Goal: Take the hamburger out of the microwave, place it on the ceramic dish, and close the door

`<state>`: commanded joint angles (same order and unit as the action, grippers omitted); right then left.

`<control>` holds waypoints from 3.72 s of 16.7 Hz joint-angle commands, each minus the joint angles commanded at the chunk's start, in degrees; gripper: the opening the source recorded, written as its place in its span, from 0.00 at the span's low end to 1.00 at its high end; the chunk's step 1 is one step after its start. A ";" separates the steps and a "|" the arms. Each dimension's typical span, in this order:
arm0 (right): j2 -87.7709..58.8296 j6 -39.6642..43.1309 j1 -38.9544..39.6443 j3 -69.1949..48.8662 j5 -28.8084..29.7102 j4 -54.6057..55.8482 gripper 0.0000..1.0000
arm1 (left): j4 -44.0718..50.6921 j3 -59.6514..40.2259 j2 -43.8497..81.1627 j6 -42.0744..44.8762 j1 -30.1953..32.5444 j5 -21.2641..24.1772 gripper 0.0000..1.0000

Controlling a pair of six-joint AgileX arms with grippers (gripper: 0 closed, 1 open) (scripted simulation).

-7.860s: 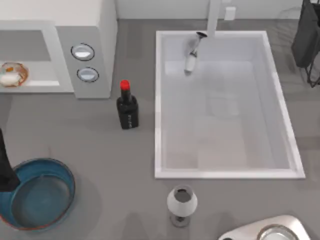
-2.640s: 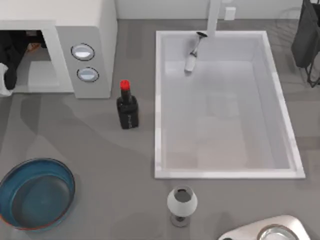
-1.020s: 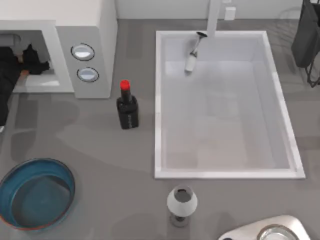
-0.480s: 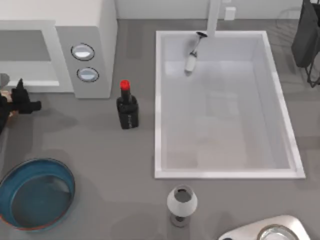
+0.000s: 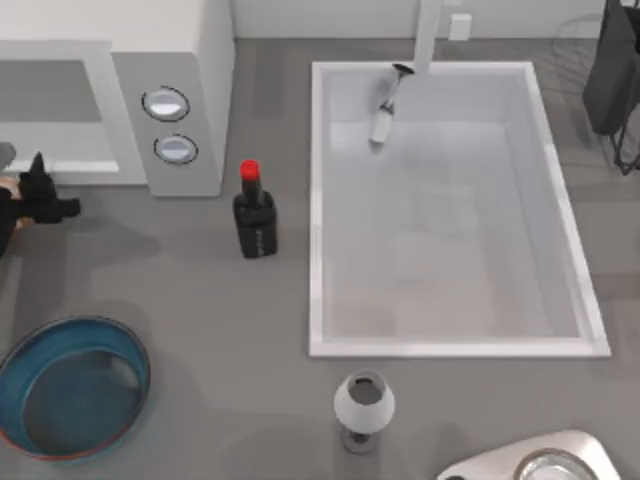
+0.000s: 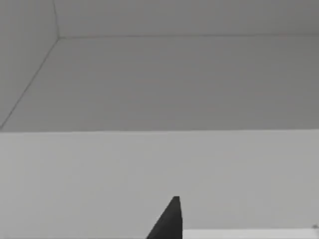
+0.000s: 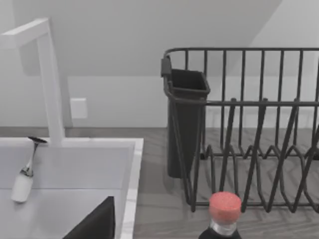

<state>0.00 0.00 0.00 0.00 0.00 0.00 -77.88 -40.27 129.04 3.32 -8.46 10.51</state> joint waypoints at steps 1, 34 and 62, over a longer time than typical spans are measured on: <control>0.00 0.00 0.00 0.00 0.00 0.00 1.00 | 1.44 -0.04 -1.48 0.01 0.00 -0.02 0.00; 0.00 0.00 0.00 0.00 0.00 0.00 1.00 | 89.15 -27.17 -19.87 -70.27 21.81 -22.01 0.00; 0.00 0.00 0.00 0.00 0.00 0.00 1.00 | 173.62 -36.04 4.43 -164.08 47.39 -52.17 0.00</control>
<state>0.00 0.00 0.00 0.00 0.00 0.00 95.74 -76.31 133.47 -160.77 38.94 -41.66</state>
